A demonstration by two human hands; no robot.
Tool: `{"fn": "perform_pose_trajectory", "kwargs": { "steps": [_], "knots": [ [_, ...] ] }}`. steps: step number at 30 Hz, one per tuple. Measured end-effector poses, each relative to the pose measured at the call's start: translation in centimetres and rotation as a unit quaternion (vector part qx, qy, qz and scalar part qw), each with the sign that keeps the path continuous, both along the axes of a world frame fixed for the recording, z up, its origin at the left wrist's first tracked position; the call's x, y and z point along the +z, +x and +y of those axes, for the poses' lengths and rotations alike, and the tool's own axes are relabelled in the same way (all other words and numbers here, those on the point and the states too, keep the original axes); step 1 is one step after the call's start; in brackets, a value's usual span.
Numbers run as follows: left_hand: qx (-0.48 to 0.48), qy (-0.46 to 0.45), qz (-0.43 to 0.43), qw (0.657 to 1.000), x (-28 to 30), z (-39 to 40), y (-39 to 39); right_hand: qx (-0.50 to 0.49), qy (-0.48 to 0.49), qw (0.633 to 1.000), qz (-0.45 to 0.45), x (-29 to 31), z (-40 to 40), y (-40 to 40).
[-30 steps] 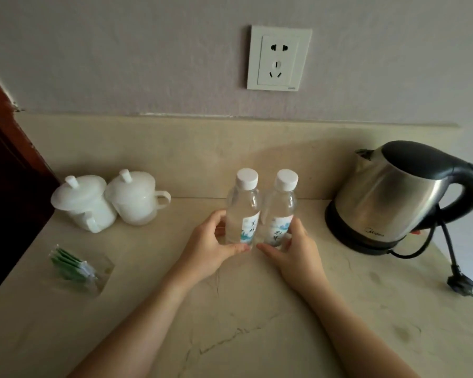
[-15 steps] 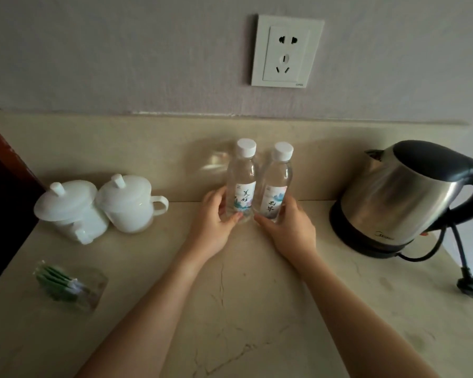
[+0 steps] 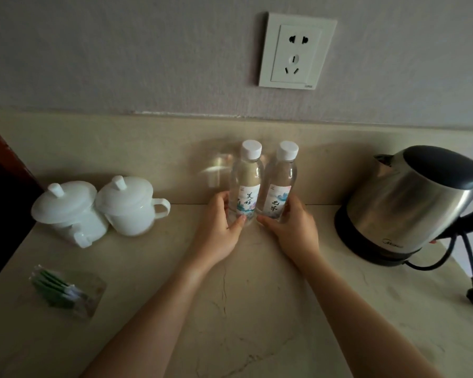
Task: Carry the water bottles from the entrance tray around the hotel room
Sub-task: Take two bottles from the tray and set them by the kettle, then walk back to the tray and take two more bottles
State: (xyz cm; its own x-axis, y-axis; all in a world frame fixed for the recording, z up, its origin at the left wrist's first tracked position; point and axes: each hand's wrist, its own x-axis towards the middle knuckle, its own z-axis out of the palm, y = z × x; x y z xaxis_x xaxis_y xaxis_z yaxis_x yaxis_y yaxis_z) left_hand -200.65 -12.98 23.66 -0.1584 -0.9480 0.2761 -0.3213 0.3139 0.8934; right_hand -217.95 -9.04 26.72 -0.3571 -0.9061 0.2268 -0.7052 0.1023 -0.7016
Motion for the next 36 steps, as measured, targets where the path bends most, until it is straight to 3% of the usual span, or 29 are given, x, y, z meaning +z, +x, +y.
{"fn": "perform_pose_trajectory", "kwargs": {
  "steps": [11,15,18,22,28,36],
  "knots": [
    [0.026,0.037,-0.044,0.998,1.1,1.2,-0.5,0.029,0.06,0.998,0.005,-0.1,0.4,0.0],
    [0.08,0.049,-0.082,0.992,1.4,5.0,-0.8,0.027,0.056,0.996,-0.067,0.3,2.8,0.2],
    [0.136,-0.002,-0.102,0.985,2.8,8.8,-0.6,0.04,0.02,0.99,-0.135,0.8,5.4,-0.1],
    [0.198,-0.039,-0.083,0.976,7.4,15.0,0.7,0.138,-0.039,0.975,-0.168,3.5,8.7,2.2],
    [0.374,-0.077,-0.076,0.921,12.6,26.8,8.2,0.388,-0.05,0.895,-0.214,8.3,14.6,12.7],
    [0.623,-0.061,-0.027,0.779,13.8,43.8,20.7,0.636,0.004,0.748,-0.189,9.7,27.0,29.7]
  ]
}}
